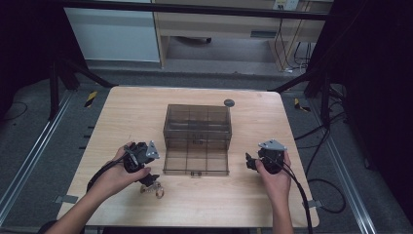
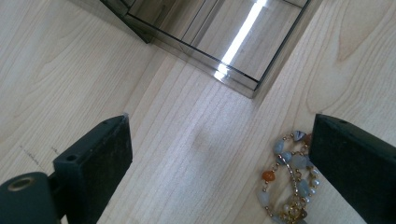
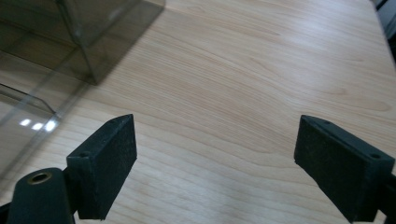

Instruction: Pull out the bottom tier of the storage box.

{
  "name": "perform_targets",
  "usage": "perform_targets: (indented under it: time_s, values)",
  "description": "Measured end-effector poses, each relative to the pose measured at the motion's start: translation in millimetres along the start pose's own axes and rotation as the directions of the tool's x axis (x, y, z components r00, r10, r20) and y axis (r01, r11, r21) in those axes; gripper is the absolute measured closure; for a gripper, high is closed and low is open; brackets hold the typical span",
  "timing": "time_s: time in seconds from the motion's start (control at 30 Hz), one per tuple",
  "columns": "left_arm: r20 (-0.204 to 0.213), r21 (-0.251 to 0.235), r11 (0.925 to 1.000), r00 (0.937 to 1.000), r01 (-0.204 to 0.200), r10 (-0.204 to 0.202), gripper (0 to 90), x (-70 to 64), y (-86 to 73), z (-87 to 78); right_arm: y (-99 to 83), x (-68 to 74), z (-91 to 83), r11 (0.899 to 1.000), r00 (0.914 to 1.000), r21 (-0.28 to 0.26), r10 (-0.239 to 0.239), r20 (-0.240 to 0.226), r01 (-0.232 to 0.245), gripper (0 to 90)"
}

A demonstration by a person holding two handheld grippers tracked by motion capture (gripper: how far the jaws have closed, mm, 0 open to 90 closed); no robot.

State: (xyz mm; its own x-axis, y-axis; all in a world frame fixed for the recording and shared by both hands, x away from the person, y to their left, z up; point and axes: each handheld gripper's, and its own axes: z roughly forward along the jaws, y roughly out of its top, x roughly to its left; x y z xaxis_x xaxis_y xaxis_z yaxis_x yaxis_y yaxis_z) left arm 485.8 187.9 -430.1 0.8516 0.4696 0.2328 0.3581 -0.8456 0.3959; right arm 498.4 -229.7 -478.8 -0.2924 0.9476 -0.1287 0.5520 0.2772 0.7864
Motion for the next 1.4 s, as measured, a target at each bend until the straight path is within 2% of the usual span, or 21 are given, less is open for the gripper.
perform_targets:
  time_s: [0.1,0.17,0.27,0.33,0.43,0.5,0.53,0.67,0.77,0.87,0.9,0.97,1.1,1.17,1.2,1.23,1.27,1.33,1.4]
  values:
    - [0.017,0.007,1.0000,0.9999,-0.001,0.001,5.8,-5.8,3.5,0.0,-0.6,-0.5,1.1,1.000,0.9999,0.002,-0.009,0.012,0.009,13.4]
    - [0.023,0.007,0.9999,0.9996,-0.015,0.015,5.7,-9.7,5.3,-0.9,-1.0,-0.4,1.6,1.000,0.9999,0.002,0.005,0.010,-0.005,13.4]
    - [0.033,-0.001,0.9995,0.9990,-0.032,0.032,5.6,-15.1,5.4,-2.4,-1.6,1.6,2.2,1.000,0.9997,0.010,-0.013,0.022,0.013,13.0]
    - [0.046,-0.015,0.9995,0.9985,-0.028,0.029,5.2,-19.3,2.5,-4.2,-3.8,3.3,0.0,1.000,0.9994,0.015,-0.016,0.031,0.015,12.7]
    - [0.054,-0.027,0.9995,0.9984,-0.015,0.016,4.6,-20.9,-3.0,-4.6,-6.5,6.3,-5.0,1.000,0.9994,0.009,0.007,0.035,-0.007,12.8]
    - [0.058,-0.005,1.0000,0.9983,0.003,-0.003,5.1,-18.2,-5.5,-3.8,-7.7,7.7,-5.3,1.000,0.9993,0.007,0.000,0.038,0.000,12.8]
    - [0.069,0.005,1.0000,0.9976,0.008,-0.009,5.4,-16.7,-6.9,-4.2,-7.7,7.9,-4.8,1.000,0.9992,0.001,-0.018,0.036,0.018,12.7]
    - [0.093,0.028,0.9996,0.9956,0.002,-0.005,6.1,-14.7,-8.5,-6.5,-7.9,7.2,-3.7,1.000,0.9985,0.010,-0.027,0.048,0.026,12.7]
    - [0.102,0.046,0.9989,0.9948,-0.008,0.003,7.6,-14.4,-8.0,-4.3,-8.4,6.3,-1.7,1.000,0.9982,0.021,-0.013,0.058,0.012,12.7]
    - [0.105,0.060,0.9981,0.9944,-0.013,0.007,11.1,-16.4,-7.9,0.4,-8.9,6.6,-1.1,1.000,0.9985,0.024,-0.014,0.054,0.013,12.7]
    - [0.112,0.071,0.9973,0.9937,-0.016,0.008,10.9,-17.9,-8.3,2.2,-9.5,5.9,-0.9,0.999,0.9980,0.023,-0.032,0.054,0.031,12.7]
    - [0.112,0.095,0.9951,0.9936,-0.030,0.019,10.0,-21.4,-9.1,6.1,-8.9,7.8,-1.6,0.999,0.9986,0.029,-0.015,0.051,0.013,12.7]
    - [0.114,0.114,0.9931,0.9934,-0.029,0.016,11.0,-25.8,-10.8,12.2,-9.3,6.9,-1.0,0.999,0.9985,0.030,-0.022,0.050,0.021,12.7]
    - [0.113,0.131,0.9909,0.9935,-0.031,0.017,15.4,-26.3,-12.3,15.7,-9.2,6.7,-1.2,0.999,0.9985,0.029,-0.022,0.051,0.020,12.7]
    - [0.114,0.137,0.9902,0.9934,-0.026,0.011,22.3,-26.3,-13.0,16.6,-9.5,5.5,-0.6,0.999,0.9978,0.025,-0.037,0.054,0.036,12.7]
    - [0.126,0.145,0.9891,0.9920,-0.027,0.008,22.3,-26.0,-13.9,17.5,-9.5,5.5,-0.6,0.999,0.9978,0.025,-0.037,0.054,0.036,12.7]
    - [0.132,0.152,0.9879,0.9911,-0.031,0.011,27.9,-25.9,-14.7,18.6,-8.8,7.1,-1.2,0.999,0.9986,0.033,-0.009,0.052,0.007,12.7]
    - [0.148,0.160,0.9865,0.9889,-0.034,0.010,33.2,-26.2,-15.6,20.8,-9.4,5.1,-0.9,0.999,0.9981,0.034,-0.023,0.057,0.021,12.6]
    - [0.150,0.162,0.9861,0.9887,-0.036,0.011,34.7,-26.6,-15.4,21.5,-9.6,4.3,-1.0,0.999,0.9979,0.030,-0.028,0.058,0.026,12.6]
